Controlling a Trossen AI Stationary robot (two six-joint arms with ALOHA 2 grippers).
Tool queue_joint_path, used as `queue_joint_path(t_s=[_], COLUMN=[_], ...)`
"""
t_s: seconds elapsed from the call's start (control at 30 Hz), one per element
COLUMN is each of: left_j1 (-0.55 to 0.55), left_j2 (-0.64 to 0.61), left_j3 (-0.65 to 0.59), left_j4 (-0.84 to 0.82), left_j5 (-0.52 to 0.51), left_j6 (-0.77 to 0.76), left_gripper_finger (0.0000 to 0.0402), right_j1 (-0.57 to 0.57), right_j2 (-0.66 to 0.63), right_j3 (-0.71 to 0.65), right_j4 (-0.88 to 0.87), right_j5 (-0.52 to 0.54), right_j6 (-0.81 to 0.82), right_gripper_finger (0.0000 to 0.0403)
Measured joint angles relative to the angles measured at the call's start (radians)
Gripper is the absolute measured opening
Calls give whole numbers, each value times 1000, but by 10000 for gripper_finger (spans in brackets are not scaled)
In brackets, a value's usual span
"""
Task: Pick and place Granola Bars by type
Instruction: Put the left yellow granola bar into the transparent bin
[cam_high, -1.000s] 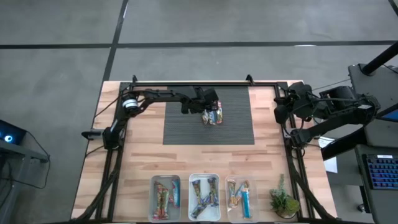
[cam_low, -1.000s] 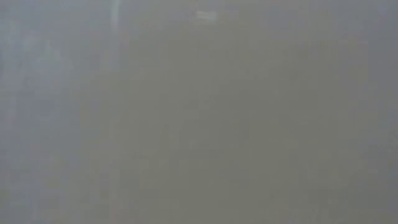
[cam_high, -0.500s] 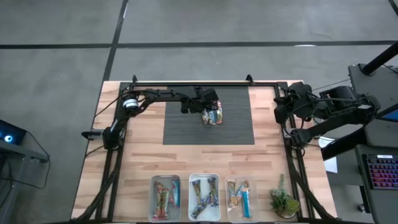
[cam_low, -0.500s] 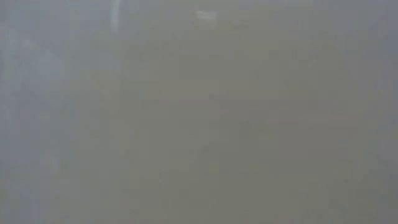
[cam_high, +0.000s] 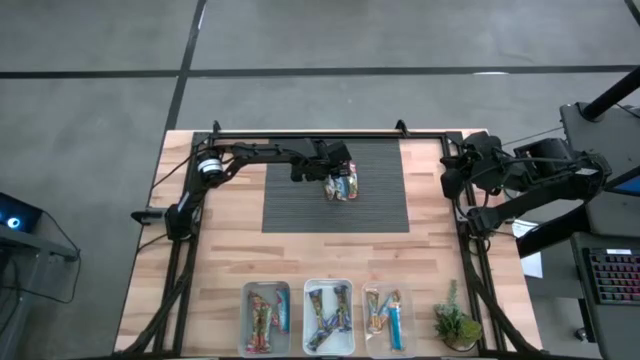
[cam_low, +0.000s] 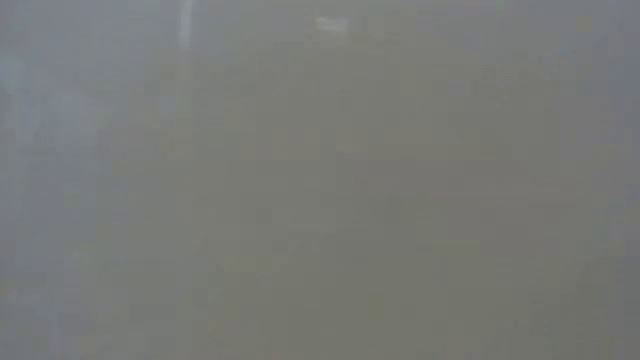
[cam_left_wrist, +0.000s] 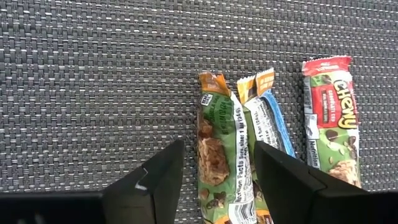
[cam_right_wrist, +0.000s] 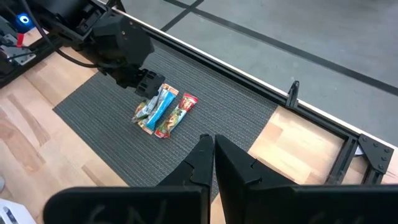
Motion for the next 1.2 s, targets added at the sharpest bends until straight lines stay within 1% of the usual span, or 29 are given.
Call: queue_joint_path(t_s=[0.5, 1.03, 1.2], left_j1=[2, 5, 5], left_j2=[42, 43, 43], left_j3=[0, 0, 0], left_j4=[20, 25, 25], left_j5=[27, 31, 45], left_j6=[-5, -1, 0], left_gripper_finger=[178, 178, 162], right_j1=[0, 0, 0], right_j2=[0, 0, 0], right_j3=[0, 0, 0], right_j4=[1, 1, 1], right_j5=[0, 0, 0], right_j6=[0, 0, 0], right_gripper_finger=[8, 8, 8])
